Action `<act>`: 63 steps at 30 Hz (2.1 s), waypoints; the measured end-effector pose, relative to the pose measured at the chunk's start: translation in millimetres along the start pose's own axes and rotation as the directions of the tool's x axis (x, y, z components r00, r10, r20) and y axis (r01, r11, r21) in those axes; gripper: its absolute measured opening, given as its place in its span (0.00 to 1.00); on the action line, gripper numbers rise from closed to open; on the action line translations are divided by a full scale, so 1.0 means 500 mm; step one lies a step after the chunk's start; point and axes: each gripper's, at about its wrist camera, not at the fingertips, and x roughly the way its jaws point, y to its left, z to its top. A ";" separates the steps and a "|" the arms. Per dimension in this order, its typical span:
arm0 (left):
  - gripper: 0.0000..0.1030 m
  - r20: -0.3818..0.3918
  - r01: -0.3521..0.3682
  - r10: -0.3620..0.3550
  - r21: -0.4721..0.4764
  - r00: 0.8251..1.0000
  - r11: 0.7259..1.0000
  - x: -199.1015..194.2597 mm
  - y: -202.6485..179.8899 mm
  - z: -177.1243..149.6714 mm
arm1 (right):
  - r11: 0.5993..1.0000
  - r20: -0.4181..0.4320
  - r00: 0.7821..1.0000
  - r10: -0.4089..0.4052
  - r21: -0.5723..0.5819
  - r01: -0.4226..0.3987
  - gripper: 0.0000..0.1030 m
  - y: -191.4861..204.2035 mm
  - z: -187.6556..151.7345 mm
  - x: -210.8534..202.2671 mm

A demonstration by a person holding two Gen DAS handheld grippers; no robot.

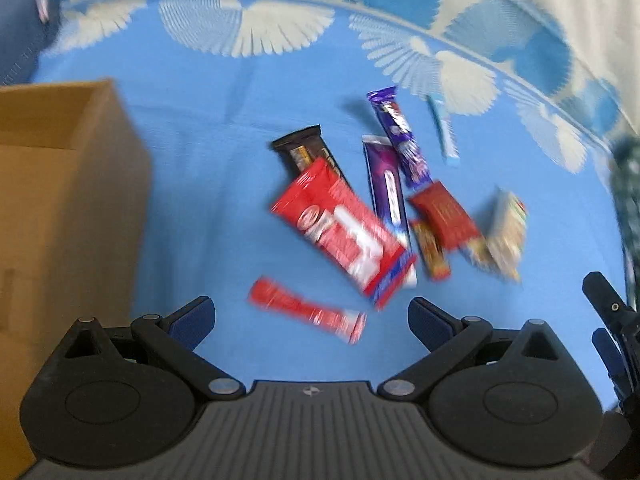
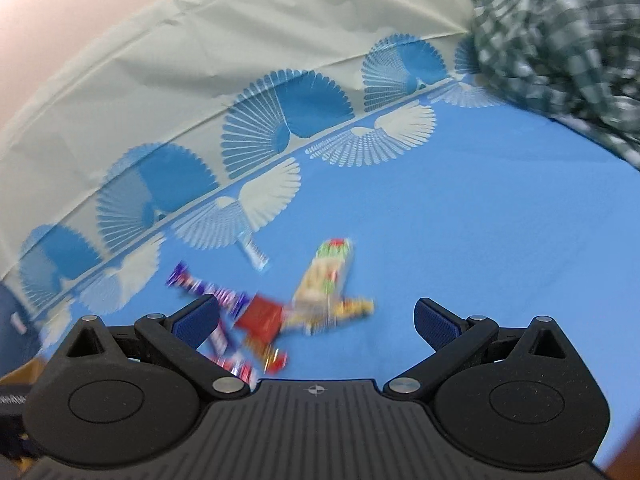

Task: Organize snacks
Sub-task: 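Grasp the red spicy strip pack with left gripper while right grasps the green-labelled cracker bar, then carry both snacks over the box and open both grippers to drop them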

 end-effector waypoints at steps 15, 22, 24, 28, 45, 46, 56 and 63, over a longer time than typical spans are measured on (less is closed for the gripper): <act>0.58 -0.107 -0.010 -0.001 -0.102 0.994 0.995 0.203 -0.032 0.098 | 0.989 -0.160 0.982 -0.098 -0.126 0.078 0.55 -0.013 0.014 0.378; 0.30 -0.071 0.068 -0.077 -0.123 0.994 0.990 0.119 0.016 0.056 | 0.989 -0.079 0.995 -0.062 -0.142 0.050 0.37 -0.041 -0.004 0.266; 0.21 -0.046 0.096 -0.101 -0.104 0.994 0.990 0.083 0.026 0.048 | 0.991 -0.033 0.999 -0.030 -0.135 0.025 0.37 -0.044 0.011 0.226; 0.09 0.028 0.153 -0.152 -0.047 0.988 0.987 0.004 0.032 0.030 | 0.994 0.037 0.999 0.037 -0.109 -0.033 0.37 -0.039 0.043 0.134; 0.08 0.216 0.223 -0.250 0.143 0.944 0.964 -0.353 0.158 -0.206 | 0.977 0.028 0.978 0.209 -0.044 -0.207 0.37 0.039 -0.116 -0.231; 0.08 0.223 0.223 -0.250 0.138 0.942 0.965 -0.375 0.178 -0.225 | 0.974 0.022 0.974 0.223 -0.050 -0.222 0.37 0.050 -0.135 -0.257; 0.08 0.318 0.173 -0.179 0.048 0.931 0.984 -0.545 0.416 -0.418 | 0.895 -0.098 0.915 0.392 -0.189 -0.404 0.37 0.212 -0.333 -0.464; 0.08 0.359 0.186 -0.164 -0.027 0.919 0.982 -0.595 0.543 -0.503 | 0.830 -0.188 0.873 0.449 -0.273 -0.486 0.37 0.311 -0.414 -0.536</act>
